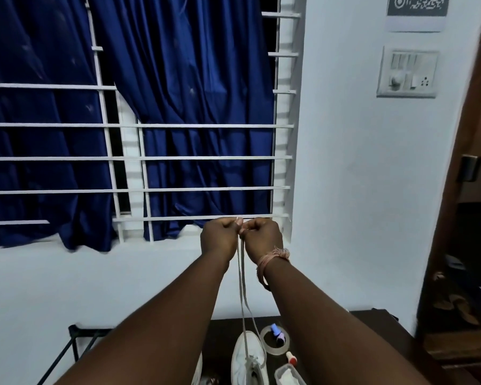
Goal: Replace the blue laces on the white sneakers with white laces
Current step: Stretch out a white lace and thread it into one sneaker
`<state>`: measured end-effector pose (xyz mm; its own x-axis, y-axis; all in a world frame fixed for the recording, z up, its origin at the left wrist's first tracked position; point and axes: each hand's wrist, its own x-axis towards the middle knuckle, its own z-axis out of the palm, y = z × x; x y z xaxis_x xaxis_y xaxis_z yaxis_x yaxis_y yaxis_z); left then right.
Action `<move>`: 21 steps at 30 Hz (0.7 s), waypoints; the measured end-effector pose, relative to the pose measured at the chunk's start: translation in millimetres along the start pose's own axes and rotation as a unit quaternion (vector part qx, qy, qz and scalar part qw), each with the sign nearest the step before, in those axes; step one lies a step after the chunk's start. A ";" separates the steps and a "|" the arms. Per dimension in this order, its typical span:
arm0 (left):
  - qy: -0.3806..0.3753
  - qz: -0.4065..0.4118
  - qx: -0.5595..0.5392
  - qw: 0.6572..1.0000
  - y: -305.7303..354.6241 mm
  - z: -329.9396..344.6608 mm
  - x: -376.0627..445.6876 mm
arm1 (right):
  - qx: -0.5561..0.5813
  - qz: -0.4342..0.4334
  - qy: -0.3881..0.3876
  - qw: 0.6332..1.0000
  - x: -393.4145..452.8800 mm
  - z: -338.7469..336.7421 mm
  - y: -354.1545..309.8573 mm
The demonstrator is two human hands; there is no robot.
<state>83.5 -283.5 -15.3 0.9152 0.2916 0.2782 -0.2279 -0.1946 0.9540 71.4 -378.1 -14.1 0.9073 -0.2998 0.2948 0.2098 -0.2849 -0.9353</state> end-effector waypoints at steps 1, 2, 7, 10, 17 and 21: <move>-0.001 0.000 0.000 1.000 -0.3 -1.0 0.3 | 0.004 0.002 0.003 1.000 -0.6 -0.1 1.7; 0.004 0.000 -0.004 1.000 0.0 -2.2 0.6 | 0.014 0.005 0.005 1.000 -0.4 -0.4 2.9; 0.013 -0.006 -0.040 0.999 1.7 -6.9 -1.1 | 0.049 0.013 0.011 0.999 -0.1 -1.3 4.8; 0.002 -0.001 -0.055 0.998 1.9 -7.4 -0.8 | 0.055 0.001 0.013 0.998 0.1 -4.4 2.6; -0.055 -0.031 -0.130 0.989 5.9 -9.9 -3.1 | 0.050 -0.023 -0.017 0.998 2.1 -10.8 1.1; -0.068 -0.032 -0.125 0.989 -0.9 -10.8 -8.1 | 0.025 -0.022 -0.040 0.999 1.0 -13.5 12.4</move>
<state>72.6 -275.6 -17.1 0.9626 0.1644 0.2155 -0.2282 0.0622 0.9716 70.0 -394.2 -22.7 0.9221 -0.2143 0.3223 0.2674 -0.2494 -0.9308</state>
